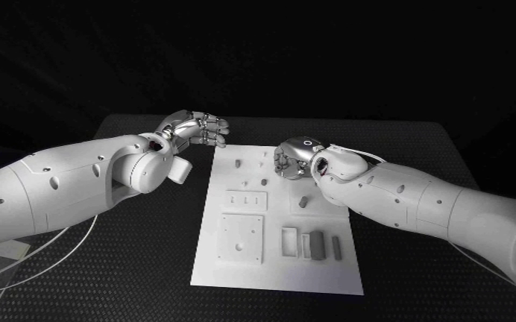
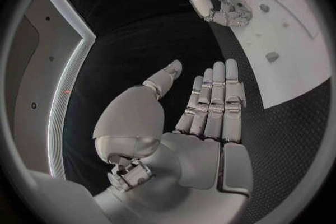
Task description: Assemble the parts on the task board
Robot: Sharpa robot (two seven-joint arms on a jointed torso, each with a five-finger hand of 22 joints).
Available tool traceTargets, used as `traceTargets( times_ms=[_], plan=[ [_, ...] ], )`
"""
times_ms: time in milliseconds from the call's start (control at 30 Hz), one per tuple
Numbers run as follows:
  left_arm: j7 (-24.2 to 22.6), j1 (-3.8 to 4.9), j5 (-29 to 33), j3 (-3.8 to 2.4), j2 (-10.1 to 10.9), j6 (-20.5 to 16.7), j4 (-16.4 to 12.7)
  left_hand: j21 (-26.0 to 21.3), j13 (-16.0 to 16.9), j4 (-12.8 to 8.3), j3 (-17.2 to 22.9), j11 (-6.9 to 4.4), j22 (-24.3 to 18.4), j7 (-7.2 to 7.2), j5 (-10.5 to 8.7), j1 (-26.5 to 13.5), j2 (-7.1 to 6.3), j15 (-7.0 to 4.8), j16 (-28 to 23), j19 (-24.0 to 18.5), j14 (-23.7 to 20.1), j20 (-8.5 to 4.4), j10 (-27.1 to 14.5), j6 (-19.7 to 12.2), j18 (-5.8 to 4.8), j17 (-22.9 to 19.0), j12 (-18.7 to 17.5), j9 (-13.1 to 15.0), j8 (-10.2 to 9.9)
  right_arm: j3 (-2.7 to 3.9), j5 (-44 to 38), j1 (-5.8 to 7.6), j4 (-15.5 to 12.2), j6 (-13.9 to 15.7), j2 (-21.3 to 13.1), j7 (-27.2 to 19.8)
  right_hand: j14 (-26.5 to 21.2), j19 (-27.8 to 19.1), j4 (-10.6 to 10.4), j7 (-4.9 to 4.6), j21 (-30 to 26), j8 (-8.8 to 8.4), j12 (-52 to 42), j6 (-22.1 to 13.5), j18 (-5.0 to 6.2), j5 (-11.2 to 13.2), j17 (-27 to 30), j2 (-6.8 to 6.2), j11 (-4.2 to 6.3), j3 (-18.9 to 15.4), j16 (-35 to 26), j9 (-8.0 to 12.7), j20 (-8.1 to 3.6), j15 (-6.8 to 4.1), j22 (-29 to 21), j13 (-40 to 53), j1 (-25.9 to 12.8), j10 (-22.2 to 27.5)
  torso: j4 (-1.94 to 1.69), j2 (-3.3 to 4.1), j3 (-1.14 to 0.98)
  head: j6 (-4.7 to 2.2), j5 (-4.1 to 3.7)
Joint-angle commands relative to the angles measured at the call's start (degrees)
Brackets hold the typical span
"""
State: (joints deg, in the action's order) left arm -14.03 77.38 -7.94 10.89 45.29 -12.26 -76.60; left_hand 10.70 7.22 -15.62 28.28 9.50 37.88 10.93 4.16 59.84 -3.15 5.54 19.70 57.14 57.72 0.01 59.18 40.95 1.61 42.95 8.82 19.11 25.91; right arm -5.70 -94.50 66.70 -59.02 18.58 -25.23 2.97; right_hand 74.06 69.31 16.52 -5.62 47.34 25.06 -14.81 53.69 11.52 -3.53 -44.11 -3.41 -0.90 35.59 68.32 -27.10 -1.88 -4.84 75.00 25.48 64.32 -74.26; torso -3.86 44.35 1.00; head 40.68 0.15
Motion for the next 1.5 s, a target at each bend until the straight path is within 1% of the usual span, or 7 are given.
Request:
traceTargets(
  times_ms=[33,433,767,1133,1267,1367,1500],
  plan=[
    [-0.4,0.08,-0.2,-0.05,-0.1,0.7,-0.1,-0.3,0.0,-0.2,0.0,-0.04,0.1,1.25,-0.3,-0.6,0.09,-0.14,-0.4,0.0,0.0,-0.31,0.3,0.3,1.14,0.1,-0.3,0.0,-0.4,-0.26,-1.6,-0.43,-0.4,2.4,-0.2,1.8,0.0,0.3,0.0,-0.9,0.2,0.41,-0.4,1.6,3.48,0.1,-0.1,-0.04,-0.03,0.3,0.4,-2.3,-0.13,-0.52,1.2,0.2,-0.5,-0.5,-0.05,-0.01,-0.03,-0.19,-0.04],
    [-0.4,0.08,-0.2,-0.05,-0.1,0.6,0.1,-0.3,0.0,-0.2,0.0,-0.03,0.1,1.26,-0.3,-0.6,0.09,-0.14,-0.4,0.0,0.0,-0.32,0.3,0.3,1.13,0.2,-0.4,0.0,-0.4,-0.21,-3.5,-0.36,-1.6,4.9,-0.5,3.1,0.0,0.5,-0.1,-0.76,0.4,0.3,-0.3,1.9,3.48,0.1,-0.2,-0.36,0.1,0.4,0.5,-2.6,-0.14,-0.65,1.1,0.7,-1.1,-0.7,-0.04,0.03,0.0,-1.02,-0.05],
    [-0.4,0.08,-0.2,-0.05,0.0,0.5,0.1,-0.3,0.0,-0.2,0.0,-0.03,0.1,1.26,-0.3,-0.6,0.07,-0.14,-0.5,0.0,0.0,-0.32,0.3,0.3,1.13,0.2,-0.4,0.0,-0.4,-0.19,-4.9,-0.07,-1.0,11.3,0.1,4.8,0.0,0.6,-0.2,-0.68,0.5,0.18,-0.3,2.1,3.48,0.1,-0.2,-0.74,0.21,0.6,0.6,-2.8,-0.22,-0.77,1.1,1.0,-1.2,-0.9,-0.01,0.1,-0.04,-1.57,0.04],
    [-0.4,0.08,-0.2,-0.05,0.0,0.5,0.3,-0.4,0.0,-0.2,0.0,-0.03,0.2,1.26,-0.31,-0.6,0.05,-0.14,-0.5,0.0,0.0,-0.32,0.3,0.3,1.12,0.3,-0.5,0.0,-0.4,-0.19,-4.7,0.4,0.7,14.9,1.5,4.1,0.1,0.8,-0.1,-0.63,0.6,0.05,-0.2,2.3,3.48,0.1,-0.3,-1.02,0.28,0.9,0.7,-2.9,-0.34,-0.85,1.1,1.3,-1.0,-1.0,-0.08,0.14,-0.01,-2.12,0.02],
    [-0.4,0.09,-0.2,-0.05,0.0,0.5,0.3,-0.4,0.0,-0.3,0.0,-0.03,0.2,1.26,-0.31,-0.6,0.04,-0.14,-0.5,0.0,0.0,-0.32,0.3,0.3,1.12,0.3,-0.5,0.0,-0.4,-0.2,-4.3,0.48,1.5,14.5,2.4,3.3,0.1,0.8,-0.1,-0.62,0.7,0.02,-0.2,2.3,3.48,0.1,-0.3,-1.06,0.28,1.0,0.7,-3.0,-0.37,-0.86,1.1,1.3,-1.0,-1.0,-0.06,0.1,0.03,-2.41,0.08],
    [-0.5,0.09,-0.2,-0.06,-0.2,0.5,0.5,-0.4,0.0,-0.2,0.0,-0.03,0.2,1.26,-0.31,-0.6,0.03,-0.14,-0.6,0.0,0.0,-0.32,0.3,0.3,1.12,0.3,-0.5,0.0,-0.4,-0.2,-4.3,0.47,2.6,14.1,3.6,2.8,0.1,0.8,-0.1,-0.63,0.7,-0.03,-0.1,2.3,3.48,0.1,-0.3,-1.15,0.28,1.0,0.7,-3.0,-0.38,-0.85,1.1,1.4,-0.9,-0.9,0.0,0.12,0.01,-2.66,0.4],
    [-0.2,0.09,-0.3,-0.06,-0.5,0.5,0.7,-0.4,0.0,-0.2,0.0,-0.02,0.2,1.26,-0.31,-0.7,0.04,-0.14,-0.6,0.0,0.0,-0.32,0.3,0.3,1.11,0.4,-0.5,0.1,-0.4,-0.2,-4.3,0.46,3.3,13.9,4.5,2.7,0.1,0.8,-0.1,-0.63,0.7,-0.09,-0.1,2.3,3.48,0.1,-0.3,-1.15,0.28,1.1,0.7,-3.0,-0.41,-0.85,1.1,1.4,-0.8,-0.9,-0.18,0.13,0.02,-3.08,0.3]
  ],
)
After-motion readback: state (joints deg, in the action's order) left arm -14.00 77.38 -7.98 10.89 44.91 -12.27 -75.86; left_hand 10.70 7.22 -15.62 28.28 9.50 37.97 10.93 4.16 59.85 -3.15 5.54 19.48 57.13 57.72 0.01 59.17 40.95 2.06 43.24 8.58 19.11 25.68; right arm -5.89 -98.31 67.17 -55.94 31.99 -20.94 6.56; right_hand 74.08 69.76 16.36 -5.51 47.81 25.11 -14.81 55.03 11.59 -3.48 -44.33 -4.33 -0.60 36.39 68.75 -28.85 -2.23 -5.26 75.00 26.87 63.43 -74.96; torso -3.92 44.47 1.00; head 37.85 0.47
